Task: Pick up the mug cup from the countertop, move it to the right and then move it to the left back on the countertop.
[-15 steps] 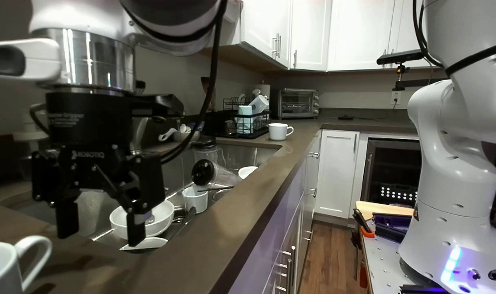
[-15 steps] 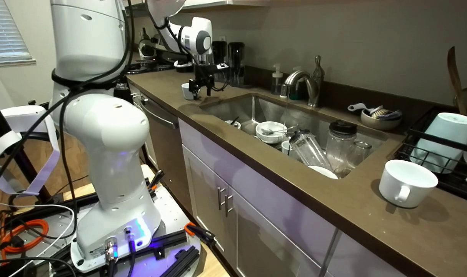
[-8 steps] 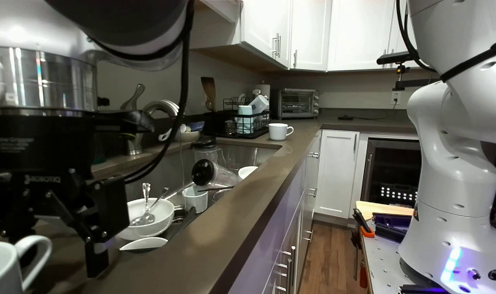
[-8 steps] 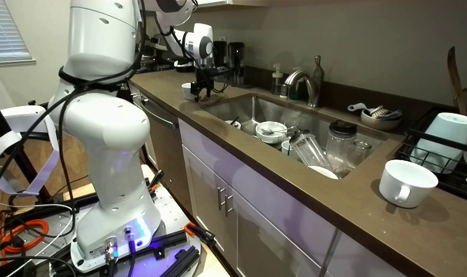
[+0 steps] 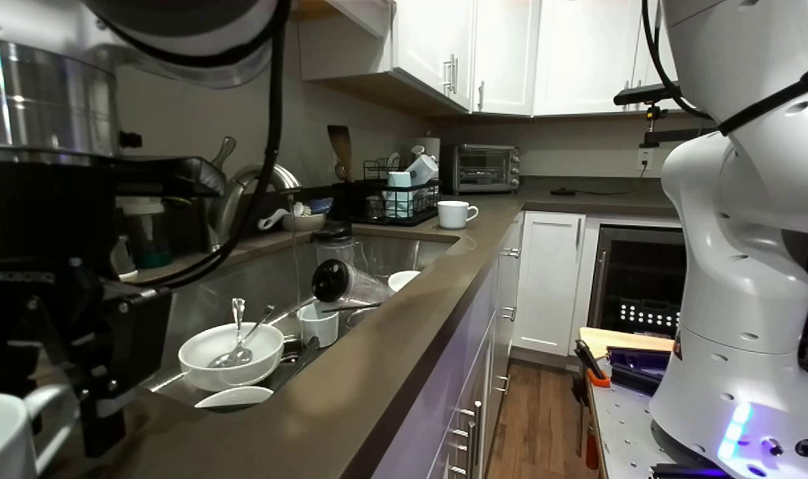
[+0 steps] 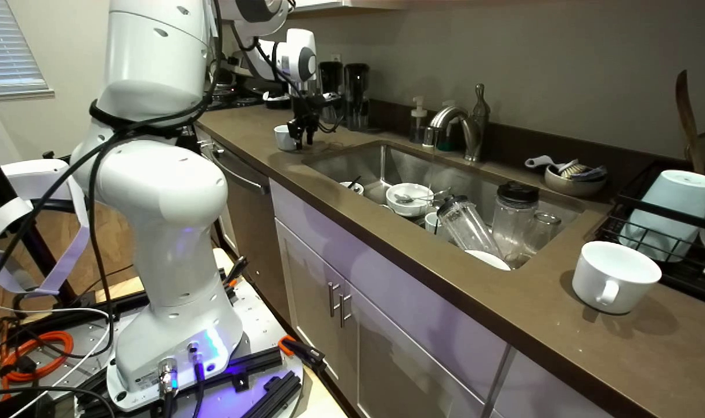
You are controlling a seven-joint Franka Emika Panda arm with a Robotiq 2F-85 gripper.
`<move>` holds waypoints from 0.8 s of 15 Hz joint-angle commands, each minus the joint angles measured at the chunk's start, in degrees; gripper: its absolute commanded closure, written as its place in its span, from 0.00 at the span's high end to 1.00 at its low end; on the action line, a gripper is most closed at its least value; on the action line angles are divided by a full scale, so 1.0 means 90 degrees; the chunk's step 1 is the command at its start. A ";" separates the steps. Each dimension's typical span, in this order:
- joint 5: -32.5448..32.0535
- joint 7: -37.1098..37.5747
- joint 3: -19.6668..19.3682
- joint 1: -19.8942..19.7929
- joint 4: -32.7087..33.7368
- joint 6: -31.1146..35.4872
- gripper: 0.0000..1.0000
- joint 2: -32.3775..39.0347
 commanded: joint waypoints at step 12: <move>-0.0254 0.0630 -0.0026 0.0152 0.0341 -0.0707 0.43 0.0010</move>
